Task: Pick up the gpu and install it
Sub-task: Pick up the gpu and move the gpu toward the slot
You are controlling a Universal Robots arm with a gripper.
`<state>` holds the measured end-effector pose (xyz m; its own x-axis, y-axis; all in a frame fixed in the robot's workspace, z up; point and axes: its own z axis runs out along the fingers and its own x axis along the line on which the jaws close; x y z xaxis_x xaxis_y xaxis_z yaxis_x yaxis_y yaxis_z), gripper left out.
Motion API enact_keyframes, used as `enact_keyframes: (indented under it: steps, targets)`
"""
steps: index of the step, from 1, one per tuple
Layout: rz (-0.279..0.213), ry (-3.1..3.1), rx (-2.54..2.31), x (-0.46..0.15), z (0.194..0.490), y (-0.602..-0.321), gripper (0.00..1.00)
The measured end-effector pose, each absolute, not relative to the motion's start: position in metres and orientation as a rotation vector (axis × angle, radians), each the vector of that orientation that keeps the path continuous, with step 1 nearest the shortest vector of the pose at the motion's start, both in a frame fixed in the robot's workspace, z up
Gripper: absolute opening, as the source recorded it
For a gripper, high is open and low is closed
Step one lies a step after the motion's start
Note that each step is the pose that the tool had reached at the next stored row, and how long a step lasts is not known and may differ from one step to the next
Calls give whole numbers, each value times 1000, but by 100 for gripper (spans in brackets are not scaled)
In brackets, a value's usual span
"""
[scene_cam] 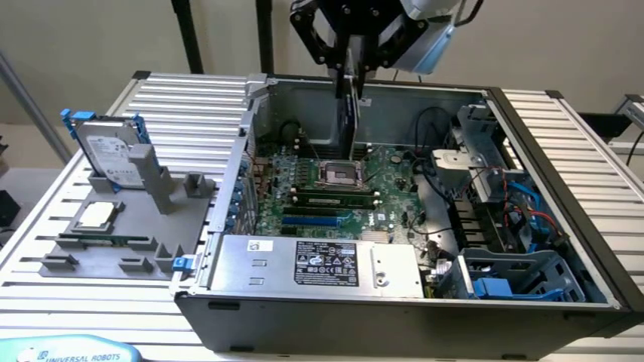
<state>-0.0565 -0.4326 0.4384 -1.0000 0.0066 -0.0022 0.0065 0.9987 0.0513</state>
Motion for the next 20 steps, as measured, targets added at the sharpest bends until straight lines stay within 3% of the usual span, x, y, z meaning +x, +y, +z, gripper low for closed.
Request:
enact_keyframes:
  steps: [20]
  targets:
    - [80,3139,-32,-30,402,-431,27]
